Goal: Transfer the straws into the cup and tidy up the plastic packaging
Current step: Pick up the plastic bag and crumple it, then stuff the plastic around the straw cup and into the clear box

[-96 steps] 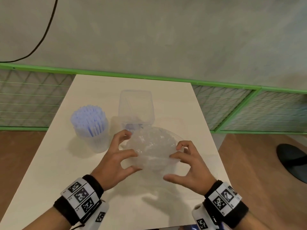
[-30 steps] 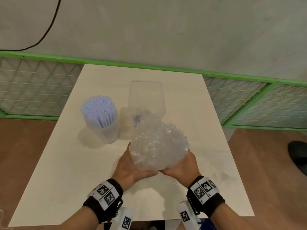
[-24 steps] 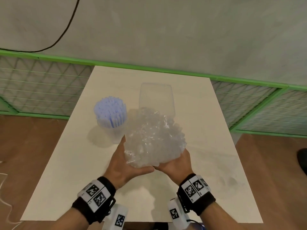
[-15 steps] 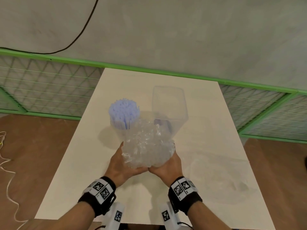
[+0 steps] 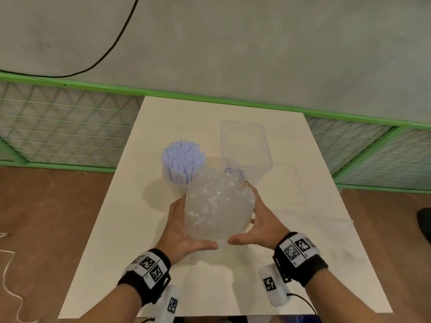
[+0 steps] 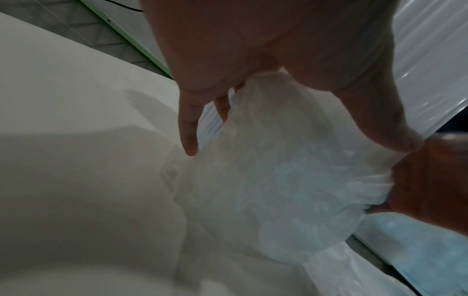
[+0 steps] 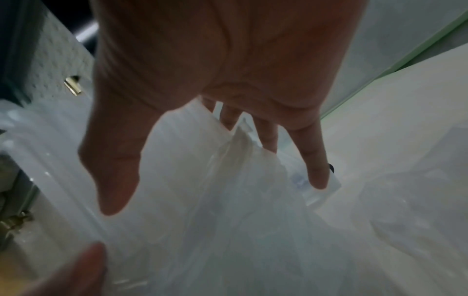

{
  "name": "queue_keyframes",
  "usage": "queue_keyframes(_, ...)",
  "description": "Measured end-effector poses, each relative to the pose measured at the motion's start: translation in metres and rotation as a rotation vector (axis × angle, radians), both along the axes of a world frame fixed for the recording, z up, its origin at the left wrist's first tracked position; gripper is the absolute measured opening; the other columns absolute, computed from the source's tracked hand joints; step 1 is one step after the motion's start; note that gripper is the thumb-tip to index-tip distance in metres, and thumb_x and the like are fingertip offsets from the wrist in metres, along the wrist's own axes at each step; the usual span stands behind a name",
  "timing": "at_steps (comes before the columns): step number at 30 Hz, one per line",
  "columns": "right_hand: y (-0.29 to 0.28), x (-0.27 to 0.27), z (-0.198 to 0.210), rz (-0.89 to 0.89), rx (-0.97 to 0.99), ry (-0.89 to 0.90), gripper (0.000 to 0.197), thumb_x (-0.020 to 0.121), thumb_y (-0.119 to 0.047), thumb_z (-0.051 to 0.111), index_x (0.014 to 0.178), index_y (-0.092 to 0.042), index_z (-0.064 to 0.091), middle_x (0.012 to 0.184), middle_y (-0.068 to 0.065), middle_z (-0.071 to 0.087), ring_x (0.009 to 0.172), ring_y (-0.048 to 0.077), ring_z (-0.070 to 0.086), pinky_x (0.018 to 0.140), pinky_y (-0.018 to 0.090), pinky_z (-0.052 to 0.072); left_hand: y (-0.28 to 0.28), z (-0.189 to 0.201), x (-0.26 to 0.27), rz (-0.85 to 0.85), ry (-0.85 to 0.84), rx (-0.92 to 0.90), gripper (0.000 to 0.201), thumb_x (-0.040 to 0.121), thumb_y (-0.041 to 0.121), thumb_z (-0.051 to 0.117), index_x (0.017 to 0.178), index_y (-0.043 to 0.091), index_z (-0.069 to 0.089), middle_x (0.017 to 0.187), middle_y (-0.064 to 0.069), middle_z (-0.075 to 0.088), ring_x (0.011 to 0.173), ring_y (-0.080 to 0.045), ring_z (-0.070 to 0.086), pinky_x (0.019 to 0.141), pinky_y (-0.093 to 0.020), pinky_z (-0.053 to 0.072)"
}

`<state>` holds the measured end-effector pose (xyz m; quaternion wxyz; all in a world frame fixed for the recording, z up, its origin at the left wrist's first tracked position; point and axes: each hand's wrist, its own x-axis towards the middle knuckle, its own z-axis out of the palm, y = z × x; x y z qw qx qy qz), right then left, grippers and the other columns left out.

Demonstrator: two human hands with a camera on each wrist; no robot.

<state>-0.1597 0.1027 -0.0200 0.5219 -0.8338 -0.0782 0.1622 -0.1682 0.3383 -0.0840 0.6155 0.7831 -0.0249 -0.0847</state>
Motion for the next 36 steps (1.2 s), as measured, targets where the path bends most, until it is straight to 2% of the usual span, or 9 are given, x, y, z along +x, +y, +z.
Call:
queue_keyframes(3, 0.004, 0.0, -0.007, -0.038, -0.039, 0.003, 0.116, 0.053, -0.02, 0.095, 0.145, -0.037, 0.026, 0.134, -0.028, 0.047, 0.125, -0.005, 0.046, 0.1, 0.027, 0.046, 0.0, 0.009, -0.004, -0.014, -0.102, 0.013, 0.124, 0.033, 0.058, 0.095, 0.134, 0.051, 0.023, 0.139, 0.008, 0.036, 0.131, -0.014, 0.044, 0.107, -0.046, 0.043)
queue_keyframes(5, 0.007, 0.0, -0.013, -0.074, -0.036, -0.006, 0.105, 0.048, -0.021, 0.094, 0.136, -0.031, 0.038, 0.127, -0.012, 0.056, 0.118, 0.005, 0.056, 0.095, 0.034, 0.051, -0.006, 0.016, -0.007, -0.036, -0.088, -0.04, 0.125, 0.036, 0.058, 0.094, 0.137, 0.051, 0.02, 0.14, 0.01, 0.042, 0.13, -0.011, 0.046, 0.108, -0.045, 0.043)
queue_keyframes(8, 0.011, 0.001, -0.015, -0.124, -0.029, -0.039, 0.094, 0.048, -0.014, 0.091, 0.129, -0.026, 0.044, 0.119, -0.004, 0.062, 0.111, 0.012, 0.062, 0.091, 0.044, 0.055, -0.017, 0.023, -0.01, -0.017, -0.066, -0.087, 0.12, 0.039, 0.048, 0.096, 0.134, 0.059, 0.022, 0.13, 0.018, 0.055, 0.123, -0.005, 0.054, 0.105, -0.039, 0.046)
queue_keyframes(12, 0.012, 0.003, -0.006, -0.183, 0.029, -0.105, 0.089, 0.052, -0.013, 0.09, 0.128, -0.028, 0.047, 0.121, -0.006, 0.063, 0.113, 0.012, 0.062, 0.092, 0.039, 0.053, -0.023, 0.027, -0.008, 0.073, -0.055, -0.163, 0.115, 0.043, 0.038, 0.098, 0.138, 0.033, 0.033, 0.125, 0.009, 0.062, 0.119, -0.012, 0.059, 0.101, -0.047, 0.049)
queue_keyframes(17, 0.013, 0.0, -0.009, -0.148, 0.053, -0.049, 0.095, 0.05, -0.021, 0.09, 0.133, -0.028, 0.044, 0.126, -0.007, 0.061, 0.119, 0.01, 0.058, 0.101, 0.046, 0.048, -0.024, 0.023, -0.01, 0.084, 0.003, -0.121, 0.115, 0.044, 0.035, 0.098, 0.139, 0.032, 0.033, 0.125, 0.01, 0.063, 0.118, -0.011, 0.06, 0.101, -0.046, 0.049)
queue_keyframes(20, 0.001, 0.002, -0.004, -0.042, -0.011, -0.068, 0.118, 0.055, -0.021, 0.093, 0.15, -0.028, 0.023, 0.152, -0.013, 0.034, 0.14, 0.002, 0.033, 0.116, 0.032, 0.032, -0.024, 0.017, -0.009, 0.114, 0.047, -0.118, 0.112, 0.043, 0.036, 0.099, 0.137, 0.03, 0.037, 0.122, 0.005, 0.066, 0.116, -0.015, 0.063, 0.1, -0.047, 0.049)
queue_keyframes(23, -0.021, 0.001, 0.013, 0.003, -0.048, -0.123, 0.119, 0.06, -0.018, 0.089, 0.15, -0.035, 0.013, 0.154, -0.026, 0.013, 0.144, -0.005, 0.015, 0.115, 0.022, 0.025, -0.022, 0.012, -0.006, 0.132, 0.097, -0.111, 0.109, 0.042, 0.037, 0.1, 0.134, 0.026, 0.042, 0.119, 0.002, 0.069, 0.112, -0.018, 0.066, 0.1, -0.049, 0.049)
queue_keyframes(28, -0.035, -0.004, 0.033, 0.012, 0.023, -0.286, 0.089, 0.066, -0.008, 0.078, 0.139, -0.031, 0.032, 0.139, -0.018, 0.04, 0.135, 0.012, 0.04, 0.104, 0.035, 0.043, -0.022, 0.008, -0.004, 0.163, 0.136, -0.114, 0.105, 0.039, 0.037, 0.1, 0.13, 0.017, 0.051, 0.113, 0.0, 0.072, 0.106, -0.018, 0.068, 0.099, -0.047, 0.051)
queue_keyframes(36, -0.022, 0.011, 0.039, 0.114, 0.004, -0.313, 0.078, 0.073, -0.012, 0.067, 0.143, -0.027, 0.036, 0.139, -0.019, 0.047, 0.131, 0.006, 0.046, 0.106, 0.03, 0.041, -0.024, 0.007, -0.01, 0.179, 0.185, -0.184, 0.099, 0.043, 0.029, 0.1, 0.128, 0.009, 0.053, 0.114, -0.007, 0.072, 0.108, -0.024, 0.068, 0.096, -0.043, 0.053)
